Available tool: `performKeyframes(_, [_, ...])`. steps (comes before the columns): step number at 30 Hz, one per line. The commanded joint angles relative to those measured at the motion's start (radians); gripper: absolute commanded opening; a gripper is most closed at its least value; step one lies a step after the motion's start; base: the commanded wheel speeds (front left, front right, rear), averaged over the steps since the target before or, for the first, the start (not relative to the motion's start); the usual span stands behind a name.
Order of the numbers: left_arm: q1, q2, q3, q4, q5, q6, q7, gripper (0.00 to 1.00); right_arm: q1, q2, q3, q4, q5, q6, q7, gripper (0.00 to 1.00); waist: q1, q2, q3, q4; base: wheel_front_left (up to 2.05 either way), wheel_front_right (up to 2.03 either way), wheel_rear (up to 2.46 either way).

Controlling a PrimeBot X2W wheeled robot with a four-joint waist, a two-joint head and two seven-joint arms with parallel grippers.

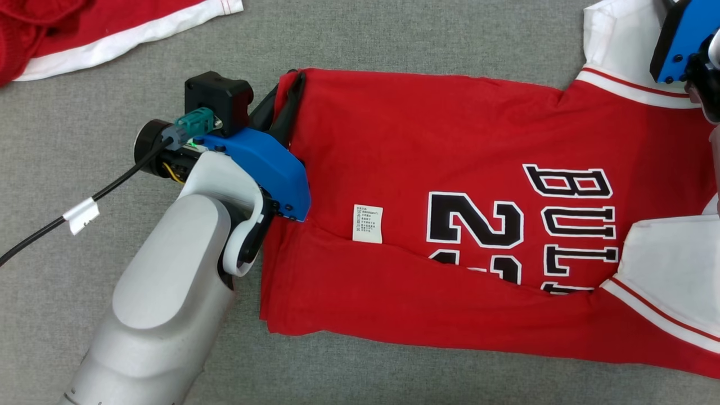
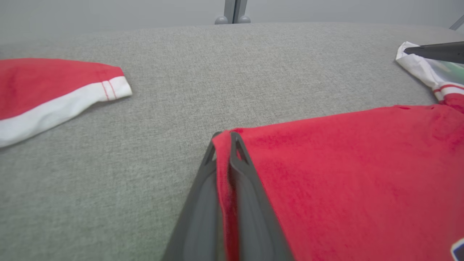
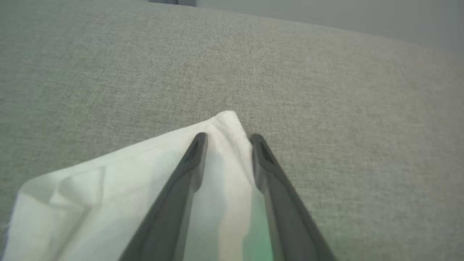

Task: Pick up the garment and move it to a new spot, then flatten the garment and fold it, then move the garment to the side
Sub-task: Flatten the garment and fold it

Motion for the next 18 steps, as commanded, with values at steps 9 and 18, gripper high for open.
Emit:
performKeyframes(9, [-0.007,0.023,0.023,0.032,-0.017,0.013,-0.027,0.00,0.003,0.015,0.003,0.056,0.046,0.000,-0.178,0.00,0.0000,0.0001,-0.031,-0.050,0.00,0.00,0.00])
performKeyframes(18, [0.070,0.072,0.055,0.071,-0.042,0.021,-0.067,0.00,0.153,0.018,0.187,0.003,0.201,0.000,-0.332,0.00,0.0000,0.0001,-0.171,-0.145,0.00,0.00,0.00])
